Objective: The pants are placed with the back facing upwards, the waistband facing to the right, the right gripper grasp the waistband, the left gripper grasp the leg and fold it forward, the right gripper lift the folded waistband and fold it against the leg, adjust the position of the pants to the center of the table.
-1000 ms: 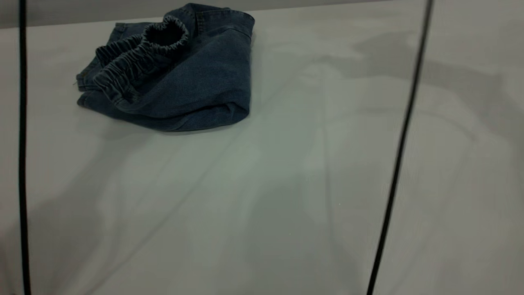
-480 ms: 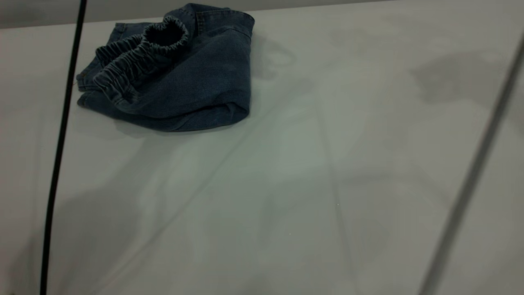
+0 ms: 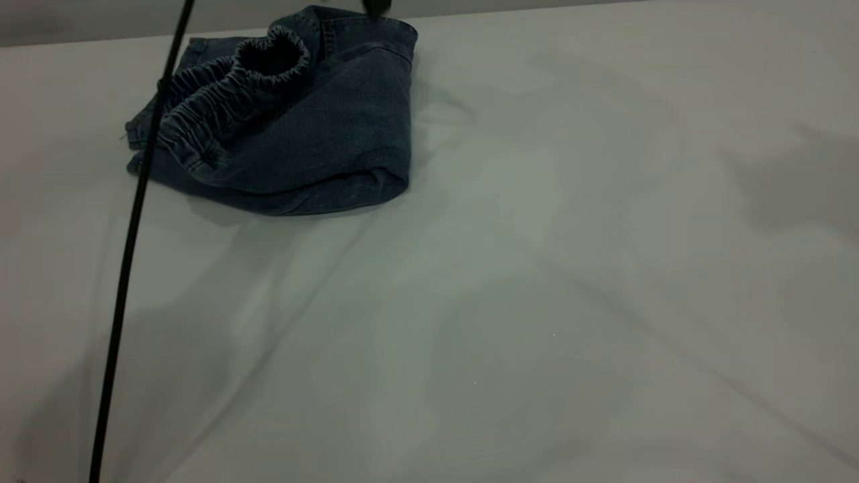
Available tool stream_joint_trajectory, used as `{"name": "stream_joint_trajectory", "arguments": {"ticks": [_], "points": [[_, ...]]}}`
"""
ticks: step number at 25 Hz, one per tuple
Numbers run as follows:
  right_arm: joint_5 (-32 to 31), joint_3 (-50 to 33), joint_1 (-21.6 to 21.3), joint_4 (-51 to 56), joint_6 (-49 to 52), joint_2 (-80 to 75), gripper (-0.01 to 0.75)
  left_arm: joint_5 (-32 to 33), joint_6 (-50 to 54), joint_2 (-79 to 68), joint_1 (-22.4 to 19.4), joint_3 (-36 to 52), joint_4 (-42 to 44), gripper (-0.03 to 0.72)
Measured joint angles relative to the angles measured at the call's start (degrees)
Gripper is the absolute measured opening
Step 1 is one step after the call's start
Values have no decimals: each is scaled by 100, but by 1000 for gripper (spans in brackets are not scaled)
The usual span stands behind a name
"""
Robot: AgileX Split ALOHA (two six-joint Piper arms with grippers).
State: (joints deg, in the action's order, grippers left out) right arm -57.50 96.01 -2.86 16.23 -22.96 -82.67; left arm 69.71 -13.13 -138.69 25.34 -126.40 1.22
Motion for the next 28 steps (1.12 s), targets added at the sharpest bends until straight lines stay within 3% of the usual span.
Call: {"name": "stream_joint_trajectory", "arguments": {"ticks": [6,28], "points": [[16,0,6,36,2,18,576,10,7,0,0,477,-29,497],[33,0,6,36,40,18,576,18,-4,-339,-141,472,385,497]]}}
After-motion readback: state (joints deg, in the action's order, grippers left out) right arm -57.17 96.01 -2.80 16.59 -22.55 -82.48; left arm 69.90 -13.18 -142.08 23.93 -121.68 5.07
